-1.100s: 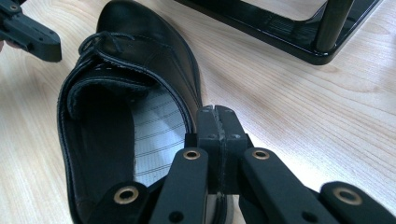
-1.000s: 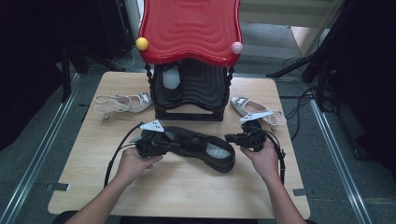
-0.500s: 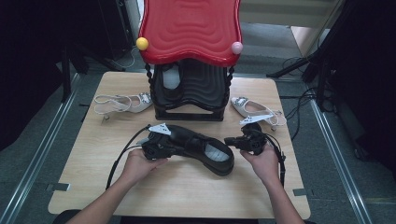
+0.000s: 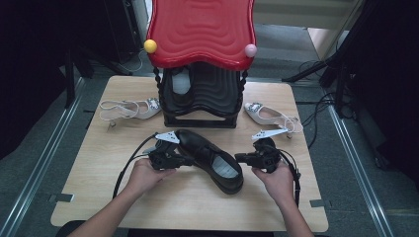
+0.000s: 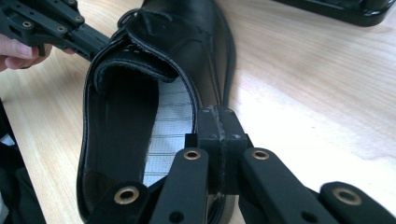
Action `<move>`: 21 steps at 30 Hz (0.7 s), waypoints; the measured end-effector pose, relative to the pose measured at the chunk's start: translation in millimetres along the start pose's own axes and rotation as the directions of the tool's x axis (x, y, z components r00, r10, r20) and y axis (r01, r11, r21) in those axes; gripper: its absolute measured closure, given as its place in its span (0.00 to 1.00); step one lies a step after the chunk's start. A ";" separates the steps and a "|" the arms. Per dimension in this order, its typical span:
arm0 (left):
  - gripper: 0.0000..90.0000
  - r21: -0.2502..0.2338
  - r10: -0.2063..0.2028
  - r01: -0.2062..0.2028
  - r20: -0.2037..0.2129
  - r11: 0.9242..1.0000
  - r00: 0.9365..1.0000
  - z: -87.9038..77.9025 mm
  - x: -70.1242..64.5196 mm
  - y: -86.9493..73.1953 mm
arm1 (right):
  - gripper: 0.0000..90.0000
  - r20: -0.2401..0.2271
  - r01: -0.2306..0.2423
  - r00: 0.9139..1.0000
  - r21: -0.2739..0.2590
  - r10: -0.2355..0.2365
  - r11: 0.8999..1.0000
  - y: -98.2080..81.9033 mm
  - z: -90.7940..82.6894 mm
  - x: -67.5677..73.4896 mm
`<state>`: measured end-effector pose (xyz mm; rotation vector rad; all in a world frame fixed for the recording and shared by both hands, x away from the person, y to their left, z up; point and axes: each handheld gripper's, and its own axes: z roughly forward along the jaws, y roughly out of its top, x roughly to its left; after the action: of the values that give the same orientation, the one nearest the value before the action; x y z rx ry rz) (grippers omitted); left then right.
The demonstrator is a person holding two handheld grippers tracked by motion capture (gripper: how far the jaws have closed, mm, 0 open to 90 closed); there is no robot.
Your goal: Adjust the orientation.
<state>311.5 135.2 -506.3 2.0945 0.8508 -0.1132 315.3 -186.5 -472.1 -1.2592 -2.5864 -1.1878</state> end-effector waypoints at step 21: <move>0.99 -0.035 -0.042 0.042 -0.006 0.999 0.999 6.8 7.5 4.9 | 1.00 -0.036 0.025 0.999 0.053 -0.023 0.998 -7.6 2.3 23.4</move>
<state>321.6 132.1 -510.0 2.0460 0.8948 -0.1131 295.0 -172.4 -470.7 -1.1899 -2.5964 -1.1264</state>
